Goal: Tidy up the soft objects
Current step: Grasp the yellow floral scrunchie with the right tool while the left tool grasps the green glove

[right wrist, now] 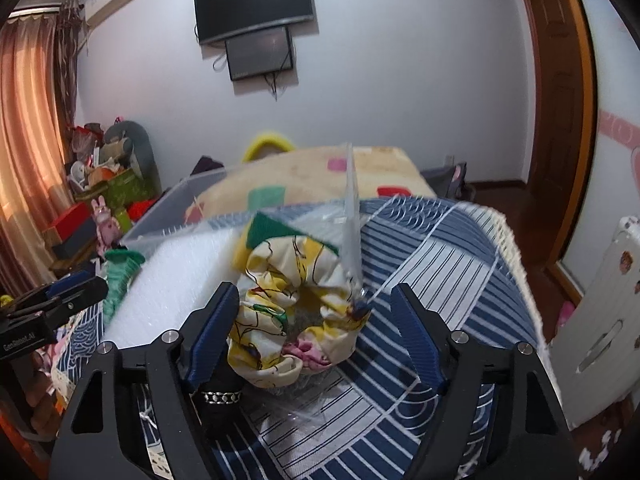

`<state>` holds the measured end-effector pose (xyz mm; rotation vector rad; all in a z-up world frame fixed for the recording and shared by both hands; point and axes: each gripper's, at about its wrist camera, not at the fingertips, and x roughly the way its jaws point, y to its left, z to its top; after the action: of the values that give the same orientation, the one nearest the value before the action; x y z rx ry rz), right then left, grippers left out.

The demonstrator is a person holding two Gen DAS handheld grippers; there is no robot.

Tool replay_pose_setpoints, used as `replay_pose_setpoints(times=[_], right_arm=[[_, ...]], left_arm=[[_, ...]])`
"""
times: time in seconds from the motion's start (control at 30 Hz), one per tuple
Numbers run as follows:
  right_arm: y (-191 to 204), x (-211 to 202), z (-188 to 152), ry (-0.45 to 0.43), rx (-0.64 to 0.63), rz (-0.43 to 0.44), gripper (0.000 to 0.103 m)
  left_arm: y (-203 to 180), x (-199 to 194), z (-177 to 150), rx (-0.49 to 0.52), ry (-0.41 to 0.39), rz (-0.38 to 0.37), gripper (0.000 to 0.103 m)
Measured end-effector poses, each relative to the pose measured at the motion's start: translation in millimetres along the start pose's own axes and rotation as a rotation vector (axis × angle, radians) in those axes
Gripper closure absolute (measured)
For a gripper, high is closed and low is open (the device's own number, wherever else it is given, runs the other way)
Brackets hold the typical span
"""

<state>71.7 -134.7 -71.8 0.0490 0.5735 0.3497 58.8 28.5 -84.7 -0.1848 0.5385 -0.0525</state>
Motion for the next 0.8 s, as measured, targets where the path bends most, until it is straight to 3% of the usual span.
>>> replay_pose_setpoints(times=[0.13, 0.27, 0.33, 0.47, 0.6, 0.8], right_arm=[[-4.6, 6.6, -4.8, 0.045, 0.014, 0.039, 0.029], [-5.7, 9.9, -4.3, 0.067, 0.011, 0.058, 0.052], [-7.5, 10.5, -4.0, 0.068, 0.012, 0.065, 0.058], [-10.9, 8.3, -1.7, 0.061, 0.015, 0.067, 0.079], [-9.5, 2.1, 1.8, 0.036, 0.008, 0.059, 0.084], [-10.3, -13.7, 13.3, -0.03, 0.013, 0.044, 0.084]], left_arm=[[3.0, 17.3, -5.5, -0.018, 0.059, -0.032, 0.04], [2.1, 31.0, -10.7, -0.014, 0.101, -0.041, 0.051], [1.6, 37.4, -13.9, -0.009, 0.121, -0.042, 0.056], [-0.5, 34.9, -15.3, 0.005, 0.111, -0.048, 0.071], [-0.5, 30.5, -13.9, 0.008, 0.101, -0.055, 0.078], [2.5, 14.5, -8.2, -0.001, 0.063, -0.047, 0.08]])
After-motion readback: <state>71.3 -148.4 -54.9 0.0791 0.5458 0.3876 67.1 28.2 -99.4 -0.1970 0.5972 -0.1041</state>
